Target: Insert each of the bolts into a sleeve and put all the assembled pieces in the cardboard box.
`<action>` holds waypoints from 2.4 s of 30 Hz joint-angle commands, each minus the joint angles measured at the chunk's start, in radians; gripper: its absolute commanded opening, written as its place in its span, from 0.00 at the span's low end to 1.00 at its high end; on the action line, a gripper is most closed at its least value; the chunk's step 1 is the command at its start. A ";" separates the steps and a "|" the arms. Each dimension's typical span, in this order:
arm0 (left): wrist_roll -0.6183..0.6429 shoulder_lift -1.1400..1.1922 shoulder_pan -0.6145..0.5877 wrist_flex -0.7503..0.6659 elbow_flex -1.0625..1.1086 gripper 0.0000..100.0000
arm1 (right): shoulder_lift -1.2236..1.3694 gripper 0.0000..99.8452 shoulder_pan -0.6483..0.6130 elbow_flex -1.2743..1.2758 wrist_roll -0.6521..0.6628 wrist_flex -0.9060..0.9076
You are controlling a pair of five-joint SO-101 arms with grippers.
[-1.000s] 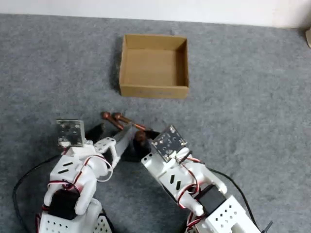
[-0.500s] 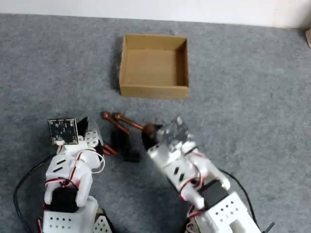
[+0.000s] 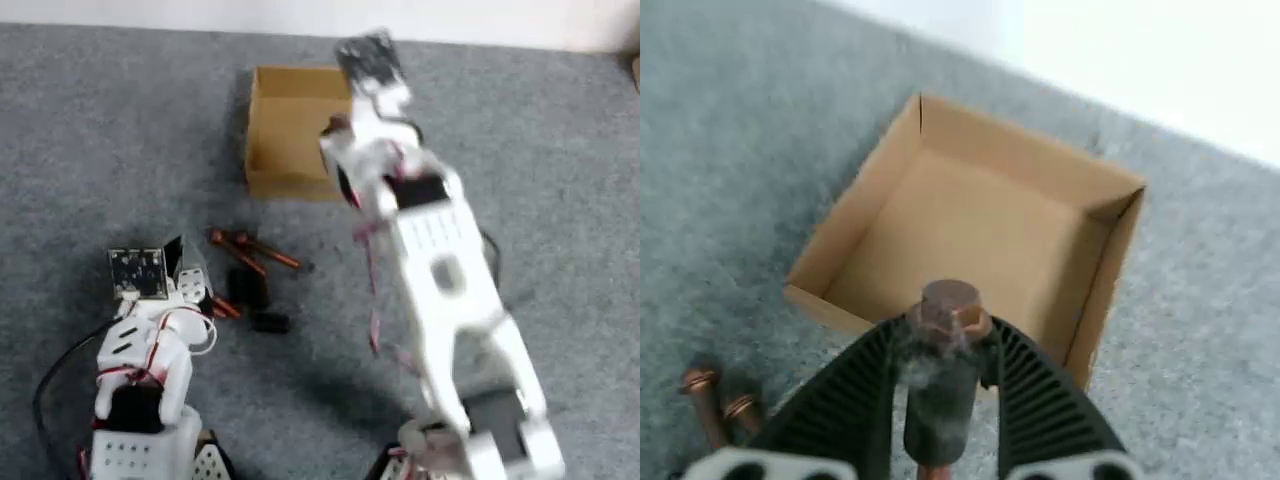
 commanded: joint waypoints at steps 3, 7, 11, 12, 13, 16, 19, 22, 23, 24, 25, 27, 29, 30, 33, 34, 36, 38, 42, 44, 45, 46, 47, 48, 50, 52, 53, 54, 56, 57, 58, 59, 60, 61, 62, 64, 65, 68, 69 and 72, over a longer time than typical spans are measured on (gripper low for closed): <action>-0.005 -0.010 -0.010 -0.025 -0.005 0.01 | 0.229 0.00 0.047 -0.487 0.006 0.240; -0.005 -0.010 -0.010 -0.025 -0.005 0.01 | 0.315 0.01 0.056 -0.522 0.009 0.257; -0.005 -0.010 -0.010 -0.025 -0.005 0.01 | 0.377 0.01 0.082 -0.561 0.006 0.216; -0.005 -0.010 -0.010 -0.025 -0.005 0.01 | 0.389 0.01 0.084 -0.572 0.006 0.205; -0.005 -0.010 -0.010 -0.025 -0.005 0.01 | 0.395 0.01 0.084 -0.573 0.006 0.199; -0.005 -0.010 -0.010 -0.025 -0.005 0.01 | 0.401 0.01 0.081 -0.576 0.009 0.199; -0.005 -0.010 -0.010 -0.025 -0.005 0.01 | 0.400 0.03 0.081 -0.575 0.012 0.199; -0.005 -0.010 -0.010 -0.025 -0.005 0.01 | 0.400 0.15 0.084 -0.568 0.012 0.200; -0.005 -0.010 -0.010 -0.025 -0.005 0.01 | 0.398 0.22 0.085 -0.568 0.012 0.200; -0.005 -0.010 -0.010 -0.025 -0.005 0.01 | 0.398 0.28 0.085 -0.567 0.012 0.202; -0.005 -0.010 -0.010 -0.025 -0.005 0.01 | 0.400 0.33 0.091 -0.565 0.014 0.213; -0.005 -0.010 -0.010 -0.025 -0.005 0.01 | 0.398 0.38 0.099 -0.565 0.025 0.259; -0.005 -0.010 -0.010 -0.025 -0.005 0.01 | 0.397 0.39 0.099 -0.573 0.057 0.311; -0.005 -0.010 -0.010 -0.025 -0.005 0.01 | 0.397 0.39 0.099 -0.575 0.068 0.331; -0.005 -0.010 -0.010 -0.025 0.001 0.01 | 0.398 0.39 0.110 -0.576 0.046 0.375; -0.006 -0.010 -0.010 -0.028 0.002 0.01 | 0.398 0.39 0.125 -0.576 0.020 0.380; -0.006 -0.010 -0.010 -0.044 0.005 0.01 | 0.397 0.39 0.153 -0.576 -0.046 0.392; -0.006 -0.010 -0.010 -0.044 0.005 0.01 | 0.387 0.39 0.176 -0.578 -0.086 0.392; -0.006 -0.010 -0.010 -0.044 0.007 0.01 | 0.277 0.39 0.174 -0.568 -0.098 0.415; -0.006 -0.010 -0.010 -0.044 0.007 0.01 | 0.211 0.39 0.147 -0.565 -0.098 0.467; -0.006 -0.010 -0.010 -0.044 0.007 0.01 | 0.177 0.39 0.134 -0.565 -0.100 0.503; -0.006 -0.010 -0.010 -0.044 0.007 0.01 | 0.147 0.39 0.124 -0.565 -0.100 0.539; -0.006 -0.010 -0.010 -0.044 0.007 0.01 | 0.116 0.39 0.110 -0.565 -0.100 0.576; -0.006 -0.010 -0.010 -0.044 0.005 0.01 | 0.087 0.39 0.097 -0.565 -0.100 0.616; -0.015 -0.008 -0.015 -0.041 -0.002 0.02 | 0.038 0.39 0.077 -0.565 -0.101 0.699; -0.037 -0.008 -0.015 -0.041 -0.004 0.05 | -0.015 0.39 0.068 -0.565 -0.101 0.768; -0.037 -0.008 -0.015 -0.040 -0.005 0.06 | -0.041 0.39 0.068 -0.565 -0.101 0.794; -0.037 -0.008 -0.015 -0.040 -0.010 0.07 | -0.074 0.39 0.068 -0.565 -0.101 0.817; -0.037 -0.008 -0.016 -0.037 -0.064 0.07 | -0.151 0.39 0.071 -0.565 -0.101 0.852; -0.037 -0.008 -0.021 -0.017 -0.113 0.06 | -0.196 0.39 0.071 -0.565 -0.101 0.871; -0.035 -0.007 -0.030 0.014 -0.168 0.04 | -0.239 0.39 0.071 -0.565 -0.101 0.892; -0.034 -0.005 -0.030 0.034 -0.226 0.02 | -0.280 0.39 0.070 -0.565 -0.101 0.917; -0.034 0.002 -0.025 0.044 -0.278 0.01 | -0.325 0.39 0.070 -0.558 -0.101 0.928; -0.035 0.025 -0.018 0.044 -0.328 0.01 | -0.367 0.39 0.070 -0.526 -0.100 0.928; -0.035 0.067 -0.007 0.043 -0.383 0.02 | -0.415 0.39 0.071 -0.476 -0.097 0.926; -0.034 0.208 0.033 0.025 -0.503 0.05 | -0.513 0.39 0.071 -0.340 -0.095 0.923; -0.034 0.309 0.045 0.018 -0.568 0.06 | -0.562 0.39 0.068 -0.257 -0.095 0.915; -0.032 0.693 0.051 0.023 -0.806 0.05 | -0.711 0.39 0.068 0.007 -0.097 0.857; -0.032 0.835 0.051 0.023 -0.891 0.03 | -0.766 0.39 0.070 0.099 -0.097 0.826; -0.037 1.257 0.050 0.018 -1.164 0.01 | -0.955 0.39 0.073 0.380 -0.092 0.705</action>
